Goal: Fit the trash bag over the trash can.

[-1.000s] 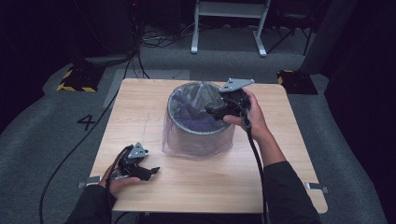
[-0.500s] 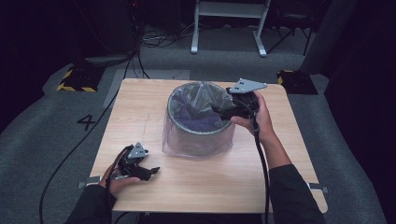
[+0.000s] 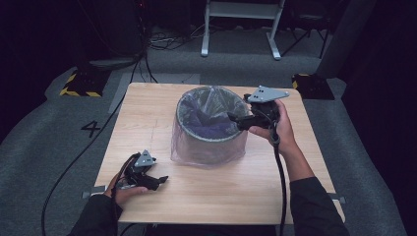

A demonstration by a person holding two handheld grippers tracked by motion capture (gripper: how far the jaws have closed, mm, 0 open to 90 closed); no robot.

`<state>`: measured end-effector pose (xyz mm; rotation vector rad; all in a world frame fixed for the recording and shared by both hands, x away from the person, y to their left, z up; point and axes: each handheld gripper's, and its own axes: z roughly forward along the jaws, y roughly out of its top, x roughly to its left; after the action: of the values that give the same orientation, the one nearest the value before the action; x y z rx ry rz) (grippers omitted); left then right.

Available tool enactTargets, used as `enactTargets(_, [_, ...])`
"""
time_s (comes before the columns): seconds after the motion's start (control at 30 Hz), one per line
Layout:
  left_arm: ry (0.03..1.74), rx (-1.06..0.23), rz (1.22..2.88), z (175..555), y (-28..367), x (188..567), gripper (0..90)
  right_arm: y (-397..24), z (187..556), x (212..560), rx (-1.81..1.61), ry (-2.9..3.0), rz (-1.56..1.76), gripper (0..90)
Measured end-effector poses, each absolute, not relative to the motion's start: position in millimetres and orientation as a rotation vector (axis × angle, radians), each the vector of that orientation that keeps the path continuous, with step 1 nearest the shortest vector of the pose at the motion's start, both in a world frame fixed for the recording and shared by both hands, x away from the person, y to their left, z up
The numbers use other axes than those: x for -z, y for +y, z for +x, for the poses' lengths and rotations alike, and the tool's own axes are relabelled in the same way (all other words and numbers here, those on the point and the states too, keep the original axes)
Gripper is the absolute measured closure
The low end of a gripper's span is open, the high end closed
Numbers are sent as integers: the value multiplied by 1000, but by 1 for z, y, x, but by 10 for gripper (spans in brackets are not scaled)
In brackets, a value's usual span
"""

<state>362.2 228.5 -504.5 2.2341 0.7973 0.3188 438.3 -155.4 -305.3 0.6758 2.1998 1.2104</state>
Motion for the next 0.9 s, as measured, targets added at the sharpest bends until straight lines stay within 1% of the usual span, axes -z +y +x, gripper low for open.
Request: enactTargets(0.9, [797,-318,2234,362,228,505,140,-176,411,309,-1174,2206,654,166])
